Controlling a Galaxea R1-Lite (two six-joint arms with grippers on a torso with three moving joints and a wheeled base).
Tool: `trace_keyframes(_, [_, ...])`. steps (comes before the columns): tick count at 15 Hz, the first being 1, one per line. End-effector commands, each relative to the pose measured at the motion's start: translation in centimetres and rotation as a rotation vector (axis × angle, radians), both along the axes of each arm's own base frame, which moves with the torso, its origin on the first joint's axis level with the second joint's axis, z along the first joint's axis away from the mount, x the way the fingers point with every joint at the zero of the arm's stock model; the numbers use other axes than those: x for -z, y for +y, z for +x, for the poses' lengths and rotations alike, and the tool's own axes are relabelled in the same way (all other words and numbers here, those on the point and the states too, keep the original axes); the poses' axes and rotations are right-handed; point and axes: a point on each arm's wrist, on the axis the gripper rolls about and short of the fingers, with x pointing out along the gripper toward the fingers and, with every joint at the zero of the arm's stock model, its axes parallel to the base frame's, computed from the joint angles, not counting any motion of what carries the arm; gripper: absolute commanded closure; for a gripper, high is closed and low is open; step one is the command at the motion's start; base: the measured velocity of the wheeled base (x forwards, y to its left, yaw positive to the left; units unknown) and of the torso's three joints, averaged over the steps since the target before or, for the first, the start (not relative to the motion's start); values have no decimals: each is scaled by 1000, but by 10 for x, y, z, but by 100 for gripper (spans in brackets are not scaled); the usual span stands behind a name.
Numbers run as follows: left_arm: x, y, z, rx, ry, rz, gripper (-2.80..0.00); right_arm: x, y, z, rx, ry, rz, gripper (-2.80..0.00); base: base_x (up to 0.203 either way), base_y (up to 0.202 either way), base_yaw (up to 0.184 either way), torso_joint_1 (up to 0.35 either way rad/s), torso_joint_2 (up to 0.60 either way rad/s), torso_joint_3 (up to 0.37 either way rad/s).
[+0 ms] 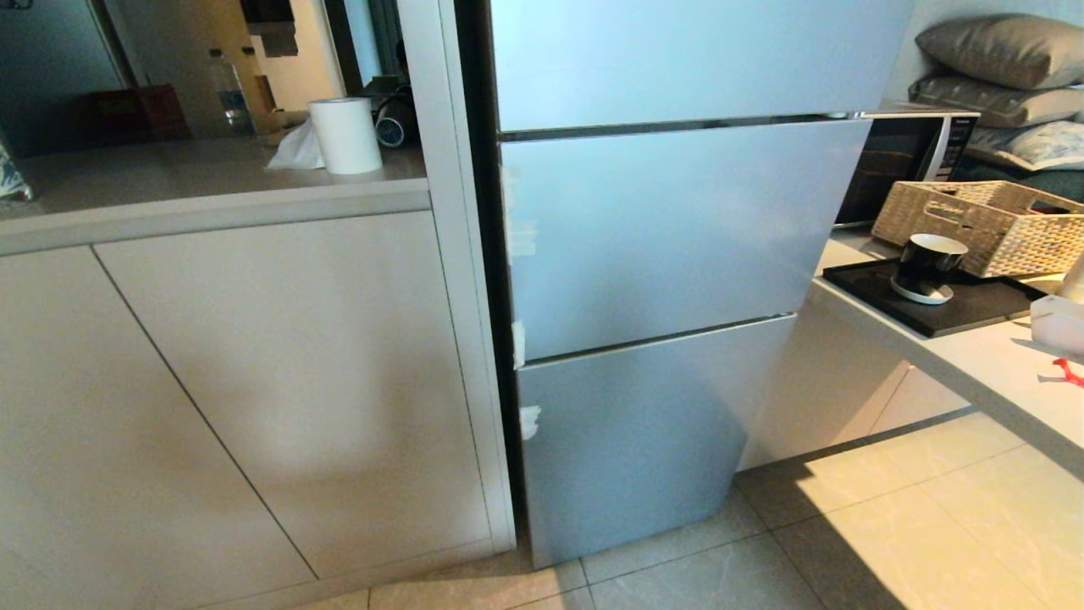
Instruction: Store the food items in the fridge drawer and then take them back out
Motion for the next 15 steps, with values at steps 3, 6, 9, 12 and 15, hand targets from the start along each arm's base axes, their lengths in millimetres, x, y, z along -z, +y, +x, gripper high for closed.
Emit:
trace_keyframes(3, [-45,0,-7,22,-67,-19,0,0,0,0,0,1,0,0,0,0,0,0,0,0])
trace_keyframes(6, [-83,-1,20,72,71,-146,0,0,0,0,0,1,0,0,0,0,0,0,0,0])
trace_keyframes(9, [-103,-5,70,117,230,-360,0,0,0,0,0,1,0,0,0,0,0,0,0,0])
trace_keyframes(12, [-105,-11,125,136,330,-559,0,0,0,0,0,1,0,0,0,0,0,0,0,0])
trace_keyframes(15, [-95,-17,177,125,420,-703,0,0,0,0,0,1,0,0,0,0,0,0,0,0])
